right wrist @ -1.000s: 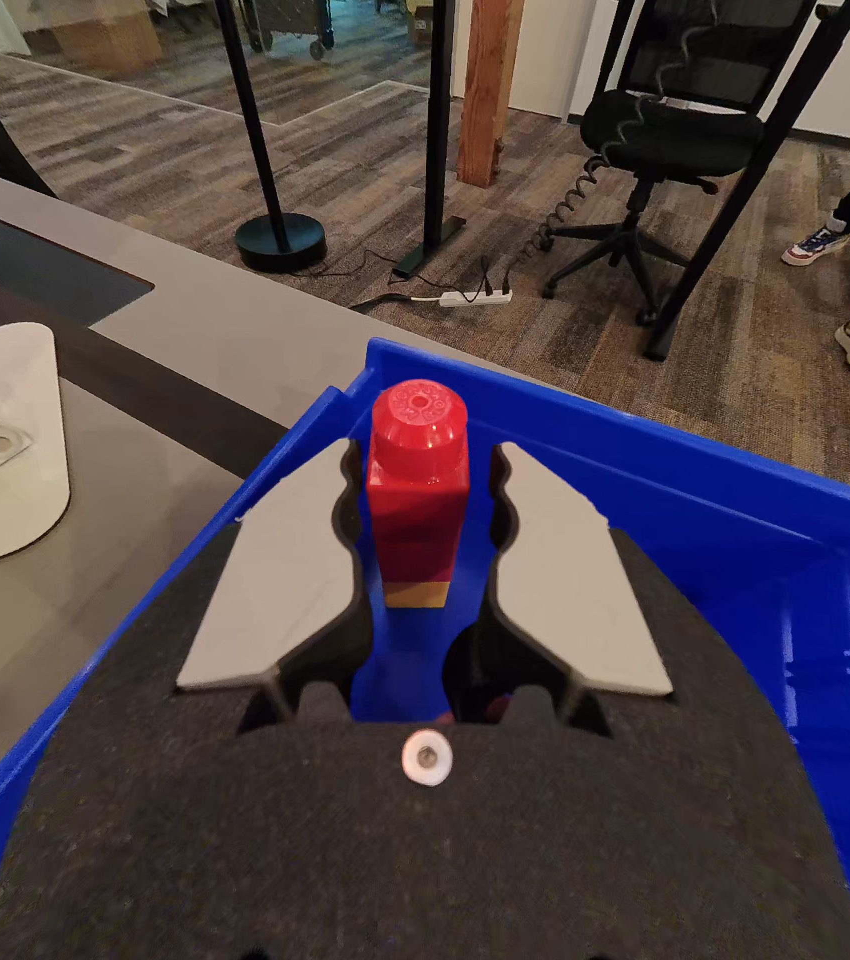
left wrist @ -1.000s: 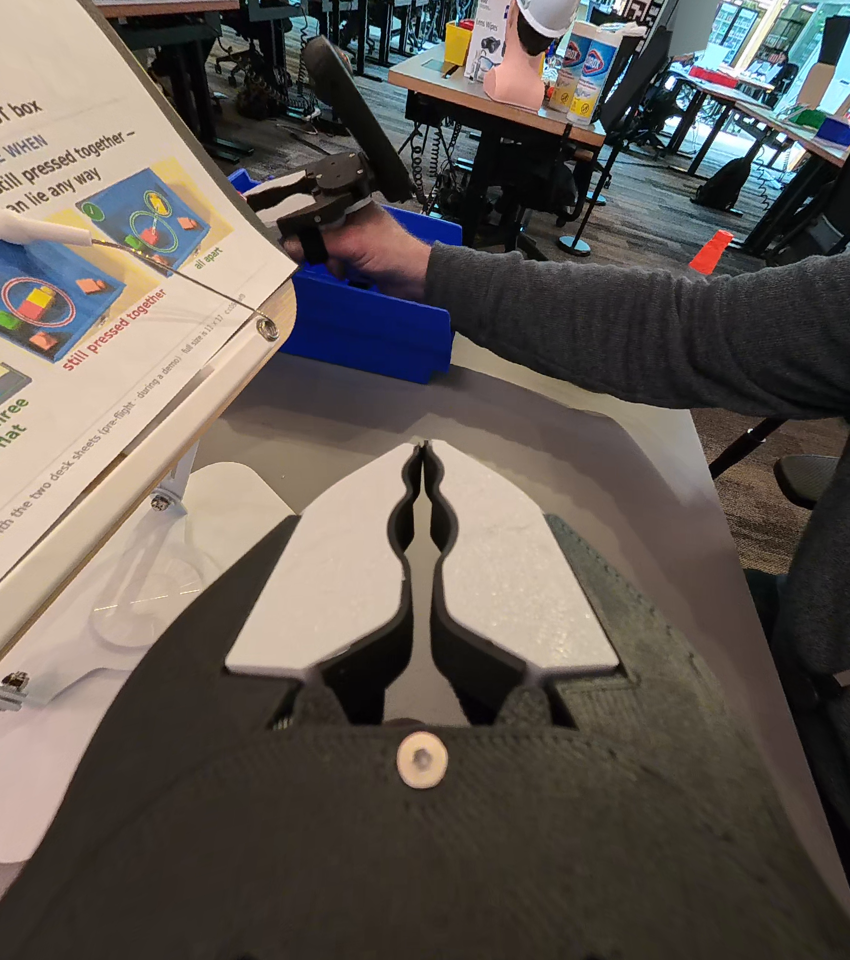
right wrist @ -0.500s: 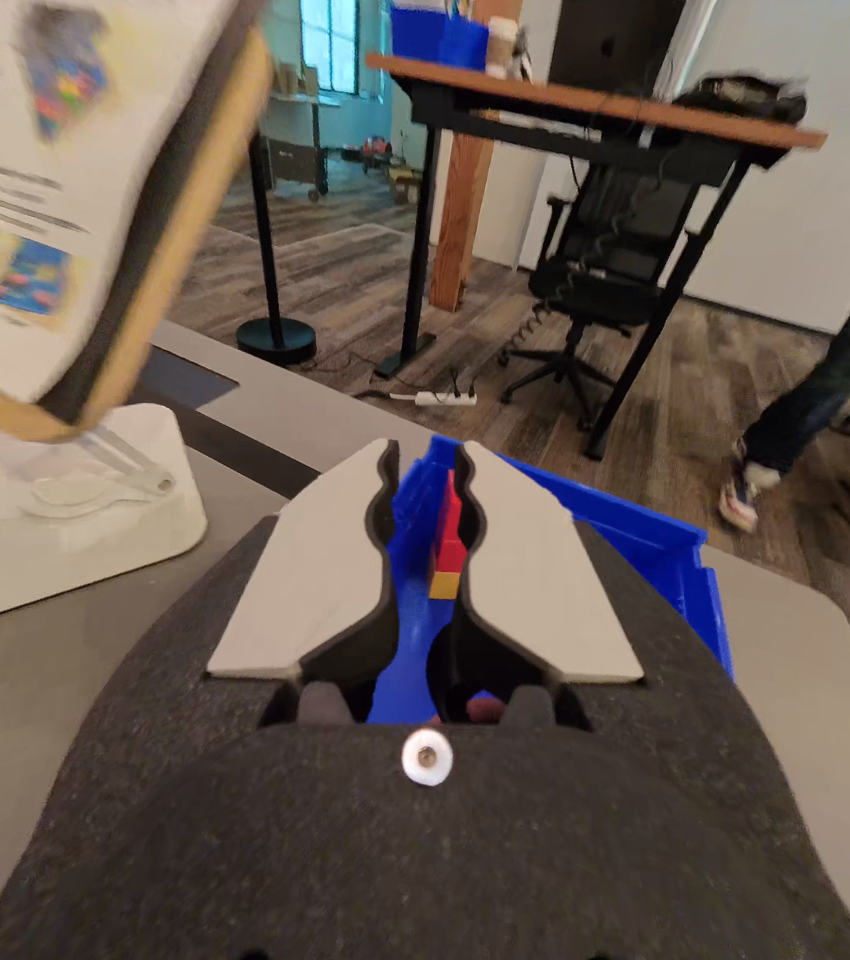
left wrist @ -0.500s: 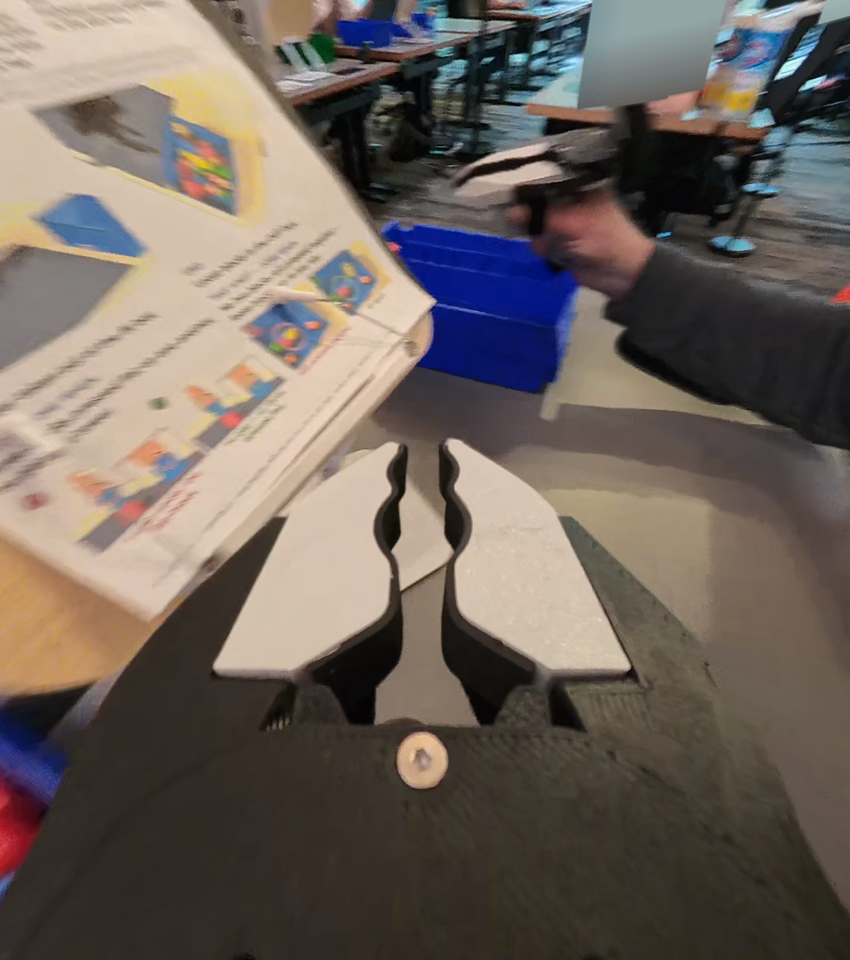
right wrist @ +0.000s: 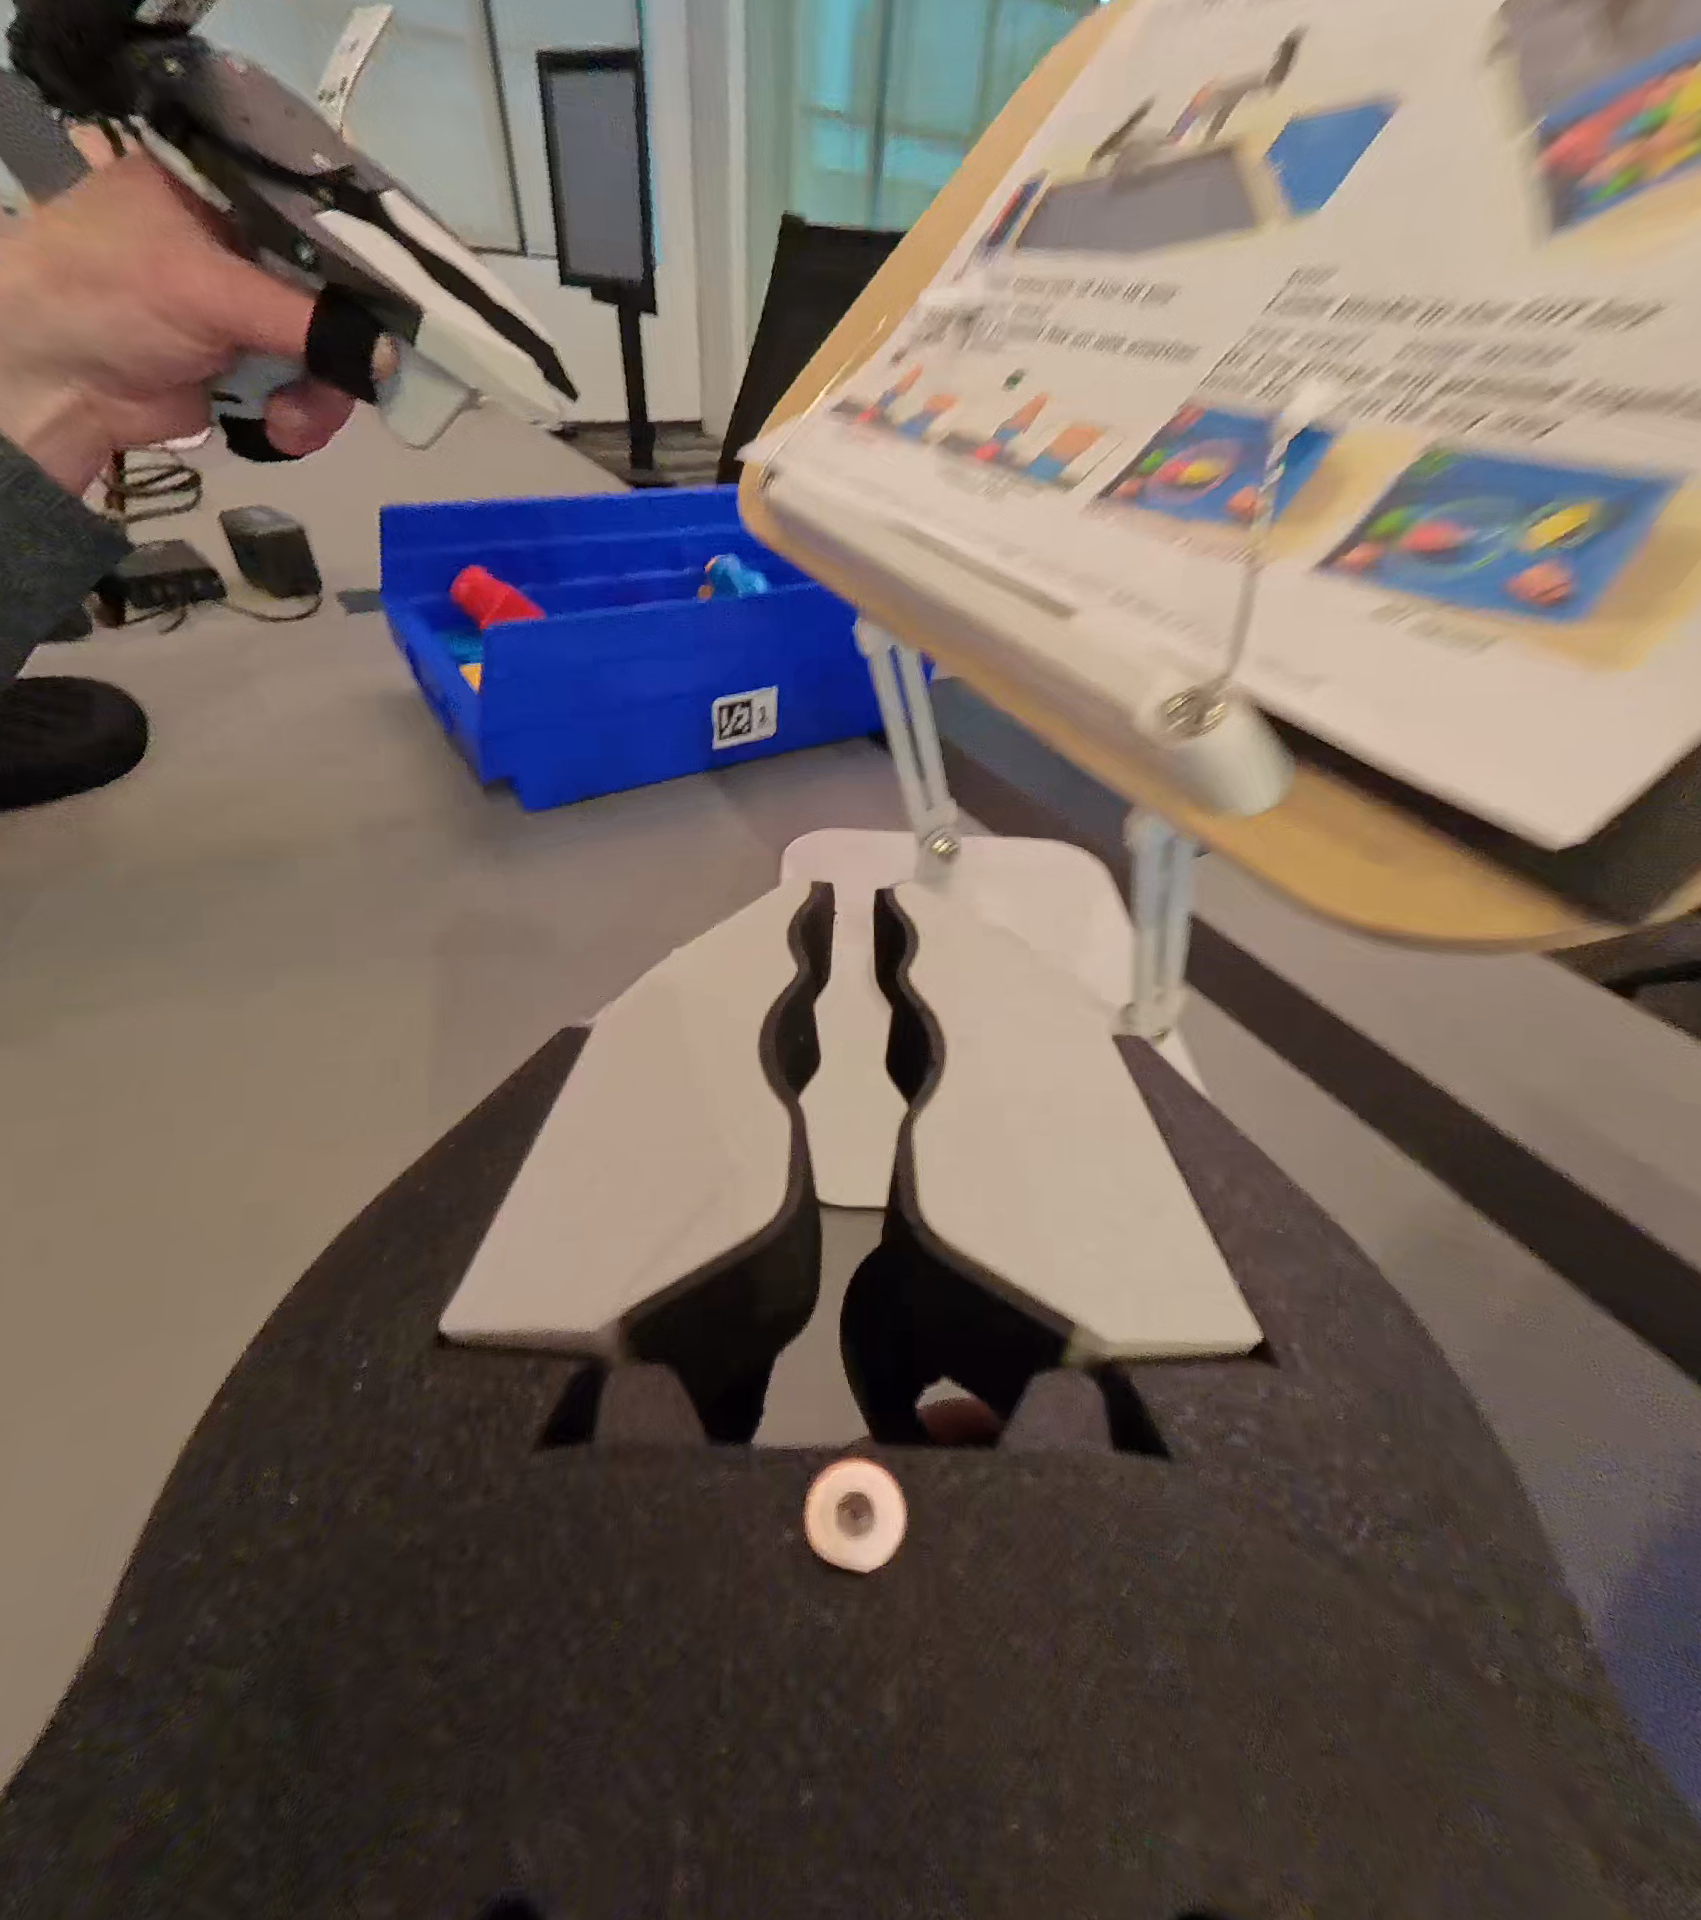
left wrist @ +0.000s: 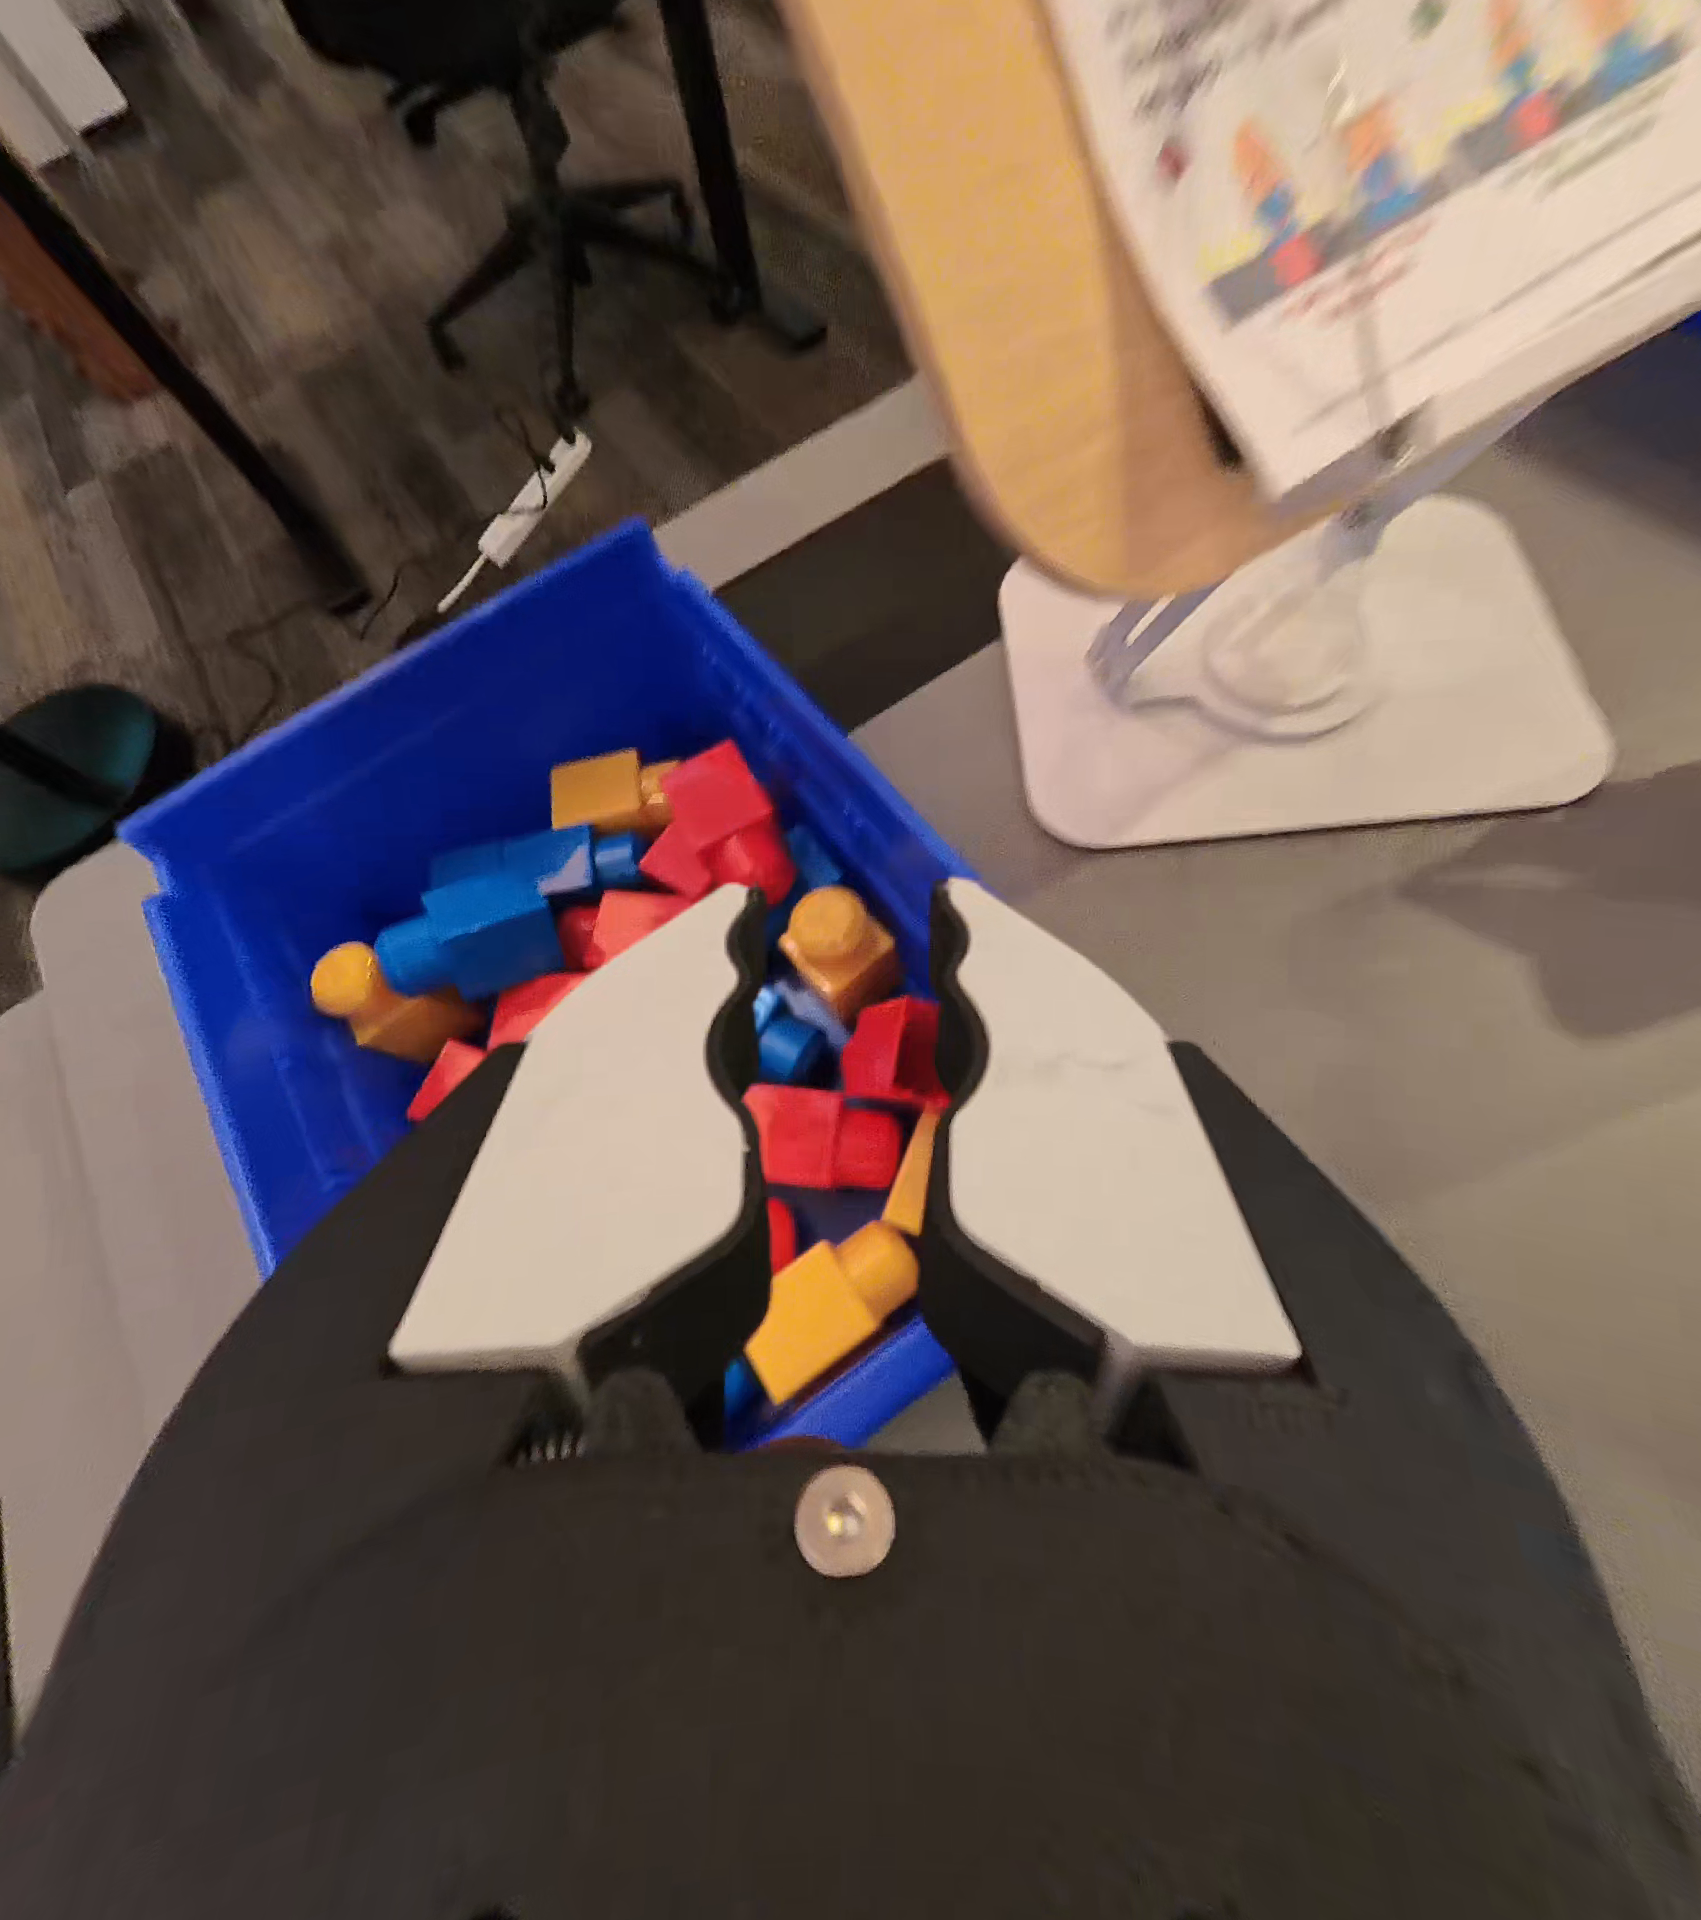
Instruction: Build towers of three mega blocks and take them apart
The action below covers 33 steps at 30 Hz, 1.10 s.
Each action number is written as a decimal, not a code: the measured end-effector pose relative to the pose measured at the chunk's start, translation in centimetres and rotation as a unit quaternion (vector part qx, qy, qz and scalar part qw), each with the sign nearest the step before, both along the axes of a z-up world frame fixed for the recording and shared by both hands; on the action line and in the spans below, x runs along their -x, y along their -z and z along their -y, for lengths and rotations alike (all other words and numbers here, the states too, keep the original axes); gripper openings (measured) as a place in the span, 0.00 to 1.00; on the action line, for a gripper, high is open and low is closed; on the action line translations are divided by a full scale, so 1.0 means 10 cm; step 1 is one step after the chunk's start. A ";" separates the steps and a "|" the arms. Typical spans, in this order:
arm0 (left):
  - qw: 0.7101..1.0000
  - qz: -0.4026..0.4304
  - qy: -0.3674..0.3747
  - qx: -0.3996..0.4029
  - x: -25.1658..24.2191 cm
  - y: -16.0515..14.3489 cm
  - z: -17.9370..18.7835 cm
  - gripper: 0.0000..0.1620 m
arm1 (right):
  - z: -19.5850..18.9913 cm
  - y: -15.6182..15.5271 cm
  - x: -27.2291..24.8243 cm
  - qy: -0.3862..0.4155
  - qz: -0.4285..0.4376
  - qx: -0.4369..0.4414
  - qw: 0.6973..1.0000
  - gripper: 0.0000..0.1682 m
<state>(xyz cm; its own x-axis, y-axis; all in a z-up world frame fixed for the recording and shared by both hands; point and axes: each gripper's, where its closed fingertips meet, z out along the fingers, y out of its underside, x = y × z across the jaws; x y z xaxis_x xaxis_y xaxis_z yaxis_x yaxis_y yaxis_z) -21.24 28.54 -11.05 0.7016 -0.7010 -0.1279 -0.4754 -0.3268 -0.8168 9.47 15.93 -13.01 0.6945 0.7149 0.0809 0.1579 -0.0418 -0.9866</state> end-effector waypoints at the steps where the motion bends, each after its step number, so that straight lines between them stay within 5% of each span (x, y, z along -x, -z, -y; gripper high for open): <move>1: 1.000 -0.016 -0.001 0.011 0.05 0.12 -0.02 0.18 | -0.01 0.10 0.07 -0.007 0.000 0.006 1.000 0.04; 5: 0.992 -0.124 -0.016 0.015 0.32 0.49 -0.26 0.20 | 0.01 0.46 0.26 -0.030 0.018 0.021 0.999 0.05; 7: 0.981 -0.193 -0.021 0.011 0.44 0.60 -0.44 0.30 | 0.03 0.60 0.31 -0.041 0.027 0.032 0.998 0.05; 12: 0.952 -0.305 0.002 -0.019 0.60 0.69 -0.91 0.37 | 0.03 0.69 0.30 -0.045 0.024 0.048 0.998 0.05; 27: 0.846 -0.519 0.120 0.035 1.00 1.22 -1.60 0.25 | 0.06 0.73 0.32 -0.058 0.029 0.055 0.996 0.06; 33: 0.840 -0.525 0.133 0.034 0.97 1.25 -1.63 0.15 | 0.07 0.74 0.33 -0.060 0.029 0.057 0.996 0.06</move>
